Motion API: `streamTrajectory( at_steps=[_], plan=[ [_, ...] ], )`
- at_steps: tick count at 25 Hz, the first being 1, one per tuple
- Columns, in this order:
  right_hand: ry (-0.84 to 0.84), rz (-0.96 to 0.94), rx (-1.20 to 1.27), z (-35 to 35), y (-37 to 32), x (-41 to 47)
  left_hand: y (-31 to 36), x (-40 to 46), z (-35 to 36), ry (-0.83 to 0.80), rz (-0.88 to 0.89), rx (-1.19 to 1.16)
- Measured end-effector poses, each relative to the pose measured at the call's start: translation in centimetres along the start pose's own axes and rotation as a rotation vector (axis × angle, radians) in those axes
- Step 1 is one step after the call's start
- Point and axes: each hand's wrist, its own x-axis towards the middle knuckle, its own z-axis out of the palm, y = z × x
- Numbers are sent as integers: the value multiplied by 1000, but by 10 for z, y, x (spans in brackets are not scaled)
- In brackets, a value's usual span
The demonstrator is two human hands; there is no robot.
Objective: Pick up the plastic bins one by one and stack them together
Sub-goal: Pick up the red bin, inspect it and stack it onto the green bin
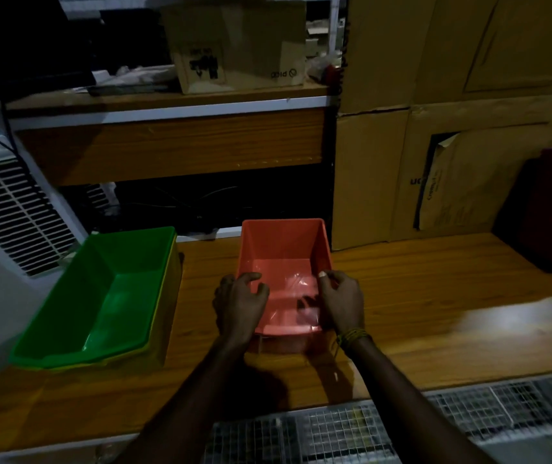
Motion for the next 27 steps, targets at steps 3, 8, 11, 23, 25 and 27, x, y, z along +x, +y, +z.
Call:
streamTrajectory(
  at_steps=[3, 8, 11, 23, 25, 27],
  plan=[
    [-9, -16, -30, 2, -22, -12, -10, 9, -14, -11, 22, -50],
    [-16, -139, -37, 6, -84, -30, -12, 45, -71, 13, 37, -134],
    [13, -199, -18, 18, -131, -45, -3, 63, -126, 80, 106, -98],
    [-100, -345, 76, 129, -242, -107, -86, 85, -289, 294, 170, -70],
    [-136, -353, 90, 147, -247, -116, -104, 85, -304, 319, 146, -56],
    [-171, -365, 96, 164, -250, -123, -119, 85, -315, 341, 123, -30]
  ],
)
